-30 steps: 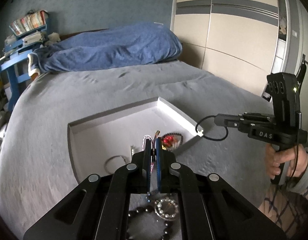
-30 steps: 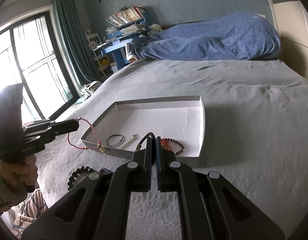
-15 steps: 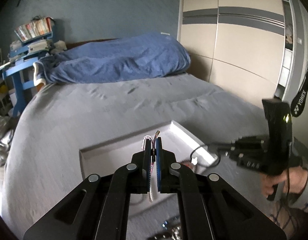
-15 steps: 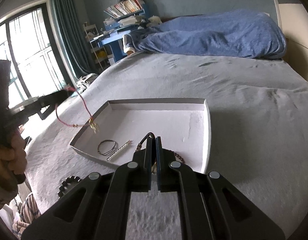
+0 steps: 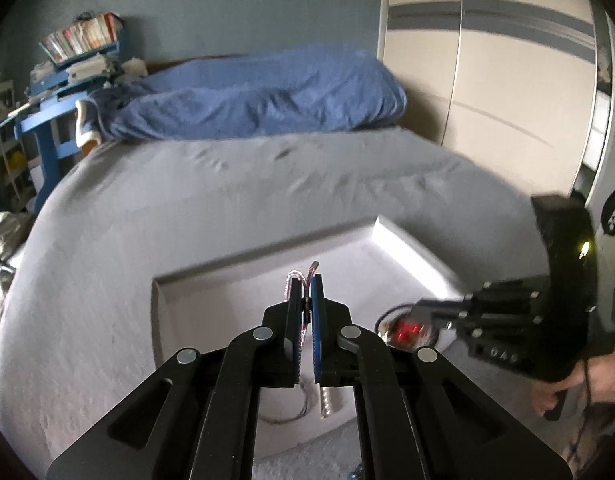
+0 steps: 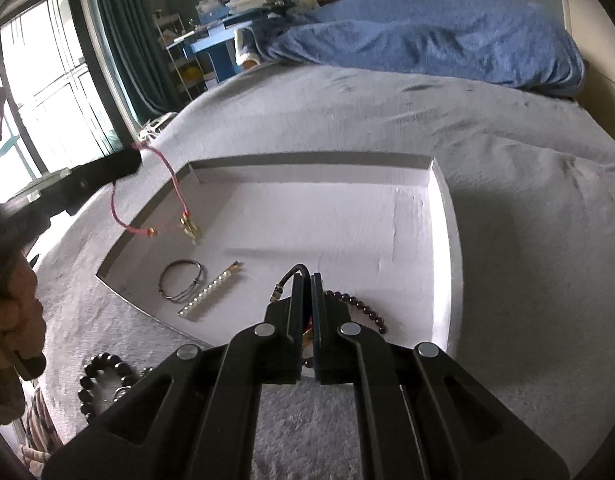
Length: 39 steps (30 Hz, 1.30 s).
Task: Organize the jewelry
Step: 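Carry the pink bracelet in the left gripper and hair tie in the right over the tray, then open the left gripper to drop the pink bracelet while the right gripper drops the hair tie, then grasp the dark blue crystal bead bracelet with the right gripper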
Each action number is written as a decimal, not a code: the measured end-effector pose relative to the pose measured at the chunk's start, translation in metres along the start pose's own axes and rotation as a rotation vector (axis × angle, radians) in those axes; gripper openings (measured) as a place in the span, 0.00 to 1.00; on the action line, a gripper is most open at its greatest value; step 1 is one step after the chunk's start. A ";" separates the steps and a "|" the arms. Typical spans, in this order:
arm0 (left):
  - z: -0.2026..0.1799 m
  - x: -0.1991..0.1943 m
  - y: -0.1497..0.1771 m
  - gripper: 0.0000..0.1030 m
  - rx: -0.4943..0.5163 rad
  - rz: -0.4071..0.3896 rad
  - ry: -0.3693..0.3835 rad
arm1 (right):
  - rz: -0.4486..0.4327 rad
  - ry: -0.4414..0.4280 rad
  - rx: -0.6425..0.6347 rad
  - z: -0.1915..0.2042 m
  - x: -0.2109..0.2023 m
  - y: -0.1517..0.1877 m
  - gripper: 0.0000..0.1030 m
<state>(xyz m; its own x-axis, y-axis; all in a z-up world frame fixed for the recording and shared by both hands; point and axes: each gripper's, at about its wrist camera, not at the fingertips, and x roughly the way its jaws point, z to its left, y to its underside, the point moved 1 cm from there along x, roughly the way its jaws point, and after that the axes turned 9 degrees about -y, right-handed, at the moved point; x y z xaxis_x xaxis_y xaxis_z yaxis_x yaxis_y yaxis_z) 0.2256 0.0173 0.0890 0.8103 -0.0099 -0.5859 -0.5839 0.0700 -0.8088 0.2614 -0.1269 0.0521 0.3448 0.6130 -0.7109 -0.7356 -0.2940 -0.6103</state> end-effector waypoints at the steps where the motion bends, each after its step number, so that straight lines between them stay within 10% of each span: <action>1: 0.000 0.004 0.005 0.05 0.006 0.015 -0.005 | 0.009 0.004 0.000 -0.001 0.003 0.001 0.03; 11: 0.007 0.019 0.036 0.07 0.004 0.099 -0.047 | 0.028 0.034 -0.012 -0.001 0.011 0.004 0.03; 21: 0.005 0.003 0.049 0.71 0.002 0.059 -0.048 | -0.003 0.044 -0.019 0.002 0.000 0.006 0.40; 39: 0.013 -0.042 0.092 0.83 -0.054 0.015 -0.046 | -0.135 0.013 -0.050 0.025 -0.057 0.044 0.62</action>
<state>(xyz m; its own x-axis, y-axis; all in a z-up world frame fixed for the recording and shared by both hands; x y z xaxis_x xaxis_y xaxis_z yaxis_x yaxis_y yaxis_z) 0.1387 0.0369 0.0402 0.8019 0.0369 -0.5963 -0.5971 0.0161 -0.8020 0.1944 -0.1565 0.0747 0.4464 0.6403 -0.6251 -0.6521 -0.2457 -0.7172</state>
